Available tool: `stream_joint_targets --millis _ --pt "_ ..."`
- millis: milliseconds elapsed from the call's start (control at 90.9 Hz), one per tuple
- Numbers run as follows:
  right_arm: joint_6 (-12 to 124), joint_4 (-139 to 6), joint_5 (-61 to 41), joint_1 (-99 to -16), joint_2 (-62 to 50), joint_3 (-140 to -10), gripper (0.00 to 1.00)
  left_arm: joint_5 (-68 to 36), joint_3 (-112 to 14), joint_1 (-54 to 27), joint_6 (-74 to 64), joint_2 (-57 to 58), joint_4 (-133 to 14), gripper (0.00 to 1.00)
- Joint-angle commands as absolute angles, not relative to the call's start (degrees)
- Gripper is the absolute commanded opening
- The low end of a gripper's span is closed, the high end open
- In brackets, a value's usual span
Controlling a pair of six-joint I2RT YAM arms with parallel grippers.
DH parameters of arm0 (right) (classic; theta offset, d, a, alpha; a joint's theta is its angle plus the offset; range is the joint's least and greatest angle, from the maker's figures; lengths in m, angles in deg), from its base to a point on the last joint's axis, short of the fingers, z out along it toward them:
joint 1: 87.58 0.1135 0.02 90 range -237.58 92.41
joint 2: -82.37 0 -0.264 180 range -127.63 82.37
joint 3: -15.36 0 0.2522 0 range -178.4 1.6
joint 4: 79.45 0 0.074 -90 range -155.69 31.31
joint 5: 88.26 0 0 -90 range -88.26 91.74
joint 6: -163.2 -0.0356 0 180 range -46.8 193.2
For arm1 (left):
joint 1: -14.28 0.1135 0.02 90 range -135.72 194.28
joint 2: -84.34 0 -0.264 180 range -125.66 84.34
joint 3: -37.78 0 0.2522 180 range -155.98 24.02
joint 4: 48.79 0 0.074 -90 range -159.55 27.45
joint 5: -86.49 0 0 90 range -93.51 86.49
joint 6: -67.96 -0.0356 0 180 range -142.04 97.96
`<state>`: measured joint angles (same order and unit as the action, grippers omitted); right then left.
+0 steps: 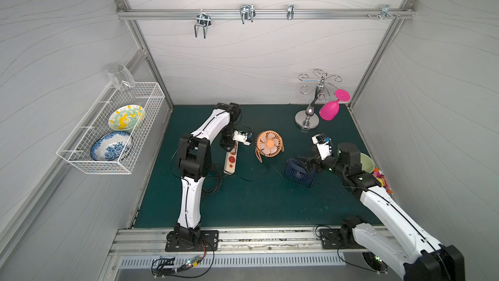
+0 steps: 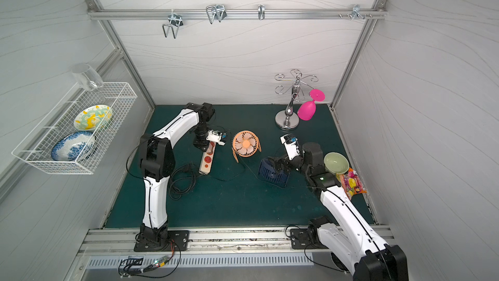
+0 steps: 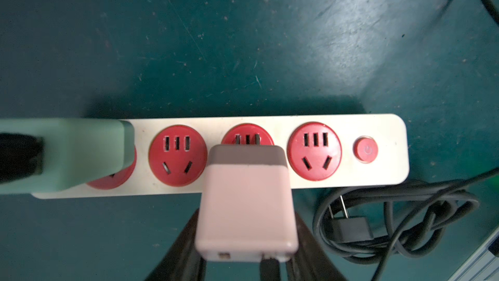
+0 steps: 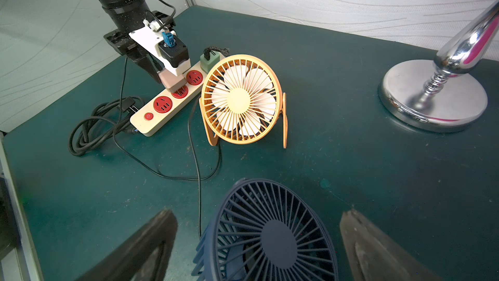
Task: Plug the desk fan into the power strip
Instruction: Insert the plug into the socket.
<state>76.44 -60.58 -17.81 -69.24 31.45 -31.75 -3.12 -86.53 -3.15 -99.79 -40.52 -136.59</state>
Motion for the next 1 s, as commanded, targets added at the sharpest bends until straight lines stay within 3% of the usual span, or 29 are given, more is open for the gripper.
stream_joint_targets --millis 0,187,429,770,990 --pt "76.32 -61.39 -18.56 -69.31 31.13 -31.32 0.99 -9.04 -85.54 -4.8 -99.08 -42.1 -136.12 0.0" --pt "76.47 -61.25 -18.56 -69.22 30.96 -31.44 0.99 -7.62 -86.33 -4.93 -98.51 -42.61 -136.74 0.0" --pt "76.71 -61.01 -18.54 -69.04 30.65 -31.62 0.99 4.88 -87.16 -4.78 -97.74 -45.45 -139.01 0.0" --pt "76.86 -60.78 -18.41 -68.95 30.71 -31.71 0.99 7.22 -92.34 -8.69 -91.99 -48.4 -142.03 0.0" --pt "76.72 -61.01 -18.33 -68.95 31.12 -31.61 0.99 15.29 -93.31 -9.97 -88.82 -51.89 -142.84 0.0"
